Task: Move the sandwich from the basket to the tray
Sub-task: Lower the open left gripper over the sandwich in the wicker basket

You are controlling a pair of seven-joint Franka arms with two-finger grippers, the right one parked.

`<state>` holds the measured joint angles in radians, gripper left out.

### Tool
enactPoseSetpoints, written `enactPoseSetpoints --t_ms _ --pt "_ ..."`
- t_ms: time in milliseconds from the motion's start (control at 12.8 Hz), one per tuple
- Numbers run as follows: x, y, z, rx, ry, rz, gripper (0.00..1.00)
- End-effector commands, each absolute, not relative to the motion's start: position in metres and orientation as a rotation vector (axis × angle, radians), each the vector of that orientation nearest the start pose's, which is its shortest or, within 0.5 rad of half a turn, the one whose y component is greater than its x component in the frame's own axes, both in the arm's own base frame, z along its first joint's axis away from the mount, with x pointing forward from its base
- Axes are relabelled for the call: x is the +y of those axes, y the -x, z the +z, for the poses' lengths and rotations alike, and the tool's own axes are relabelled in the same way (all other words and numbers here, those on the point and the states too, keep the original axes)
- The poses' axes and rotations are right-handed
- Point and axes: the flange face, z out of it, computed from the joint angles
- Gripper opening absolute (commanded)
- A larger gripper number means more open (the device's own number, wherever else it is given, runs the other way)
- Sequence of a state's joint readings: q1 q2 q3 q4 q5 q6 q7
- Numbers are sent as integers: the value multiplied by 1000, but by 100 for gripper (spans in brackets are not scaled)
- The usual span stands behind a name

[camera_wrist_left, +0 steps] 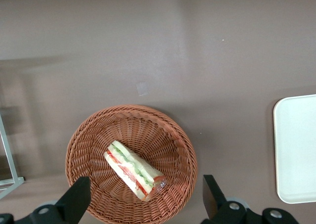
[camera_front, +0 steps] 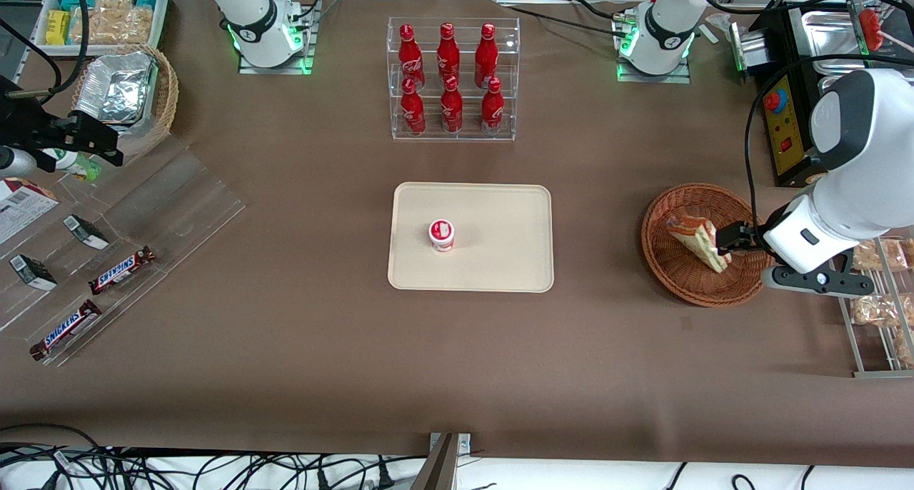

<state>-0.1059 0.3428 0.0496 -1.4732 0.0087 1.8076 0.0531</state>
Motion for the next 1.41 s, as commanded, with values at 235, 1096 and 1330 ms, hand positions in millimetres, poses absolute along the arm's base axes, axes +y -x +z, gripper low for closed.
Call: enactPoseSetpoints --t_ms 235,1096,1330 --pt "-35 -663 459 142 3135 114 100" --pt "22 -638 352 -791 2946 257 100" --pt "27 -626 323 -932 2837 177 100"
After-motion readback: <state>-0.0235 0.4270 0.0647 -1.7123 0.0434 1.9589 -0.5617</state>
